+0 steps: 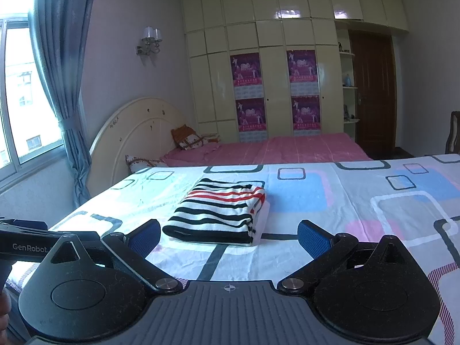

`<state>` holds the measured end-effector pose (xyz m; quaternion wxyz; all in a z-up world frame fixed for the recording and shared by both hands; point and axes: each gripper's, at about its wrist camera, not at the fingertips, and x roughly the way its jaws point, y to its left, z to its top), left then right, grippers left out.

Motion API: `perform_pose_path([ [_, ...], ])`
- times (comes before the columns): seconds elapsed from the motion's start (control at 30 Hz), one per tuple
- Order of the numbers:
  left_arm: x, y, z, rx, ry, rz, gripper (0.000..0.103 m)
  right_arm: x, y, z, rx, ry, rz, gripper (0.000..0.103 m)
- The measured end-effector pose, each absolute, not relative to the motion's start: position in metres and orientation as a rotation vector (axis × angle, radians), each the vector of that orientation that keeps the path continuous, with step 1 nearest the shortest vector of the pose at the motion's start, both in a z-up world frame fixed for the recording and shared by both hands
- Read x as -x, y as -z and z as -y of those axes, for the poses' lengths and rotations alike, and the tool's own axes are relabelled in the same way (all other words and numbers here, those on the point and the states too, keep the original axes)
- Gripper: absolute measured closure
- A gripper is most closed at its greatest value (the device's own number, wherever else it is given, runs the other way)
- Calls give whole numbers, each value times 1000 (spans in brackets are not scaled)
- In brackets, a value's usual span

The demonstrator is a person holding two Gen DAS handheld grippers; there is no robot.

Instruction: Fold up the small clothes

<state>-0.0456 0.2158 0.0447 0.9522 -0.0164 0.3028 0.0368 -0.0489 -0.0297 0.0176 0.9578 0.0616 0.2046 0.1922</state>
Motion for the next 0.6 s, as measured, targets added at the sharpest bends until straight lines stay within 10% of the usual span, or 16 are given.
perform_pose_path([
  [0.6, 14, -31, -220, 71, -66, -616, 3, 18, -1, 33, -126, -369, -464, 3],
])
